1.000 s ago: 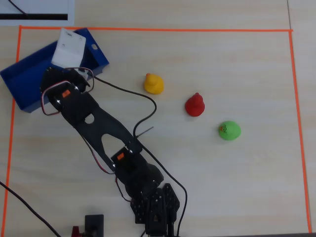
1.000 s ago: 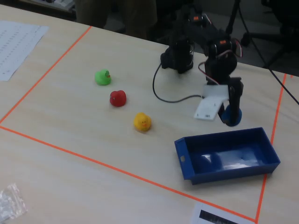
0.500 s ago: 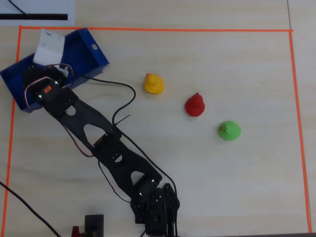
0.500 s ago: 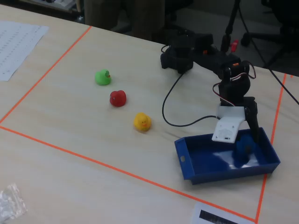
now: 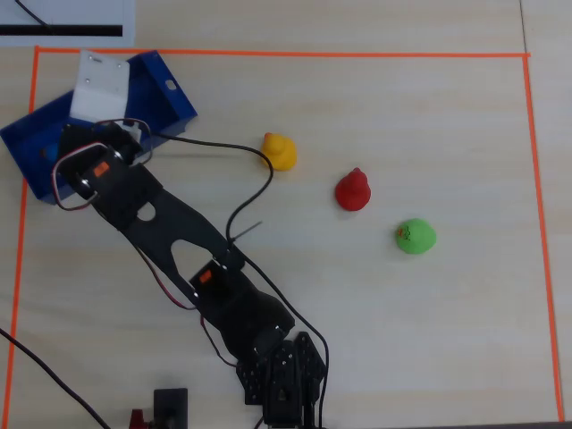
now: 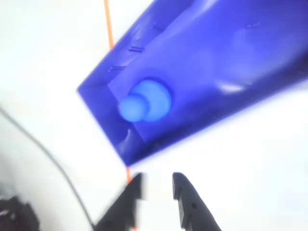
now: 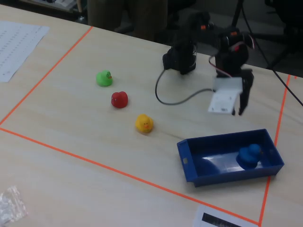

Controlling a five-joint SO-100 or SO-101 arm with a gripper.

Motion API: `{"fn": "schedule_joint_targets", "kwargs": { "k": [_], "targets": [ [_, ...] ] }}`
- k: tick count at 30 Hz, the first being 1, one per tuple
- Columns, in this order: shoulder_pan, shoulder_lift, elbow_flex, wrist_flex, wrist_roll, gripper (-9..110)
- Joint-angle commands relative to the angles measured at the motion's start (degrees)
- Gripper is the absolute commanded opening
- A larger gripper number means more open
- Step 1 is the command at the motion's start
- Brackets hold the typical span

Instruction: Grasp blue duck and put it into box.

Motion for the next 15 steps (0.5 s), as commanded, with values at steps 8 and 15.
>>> {"fn": "schedule_joint_targets", "kwargs": {
  "k": [8, 15],
  "targets": [
    [9.67, 67.5, 69.35, -4.57, -15.38, 0],
    [16.96, 94.57, 95.71, -4.31, -20.48, 0]
  ]
}}
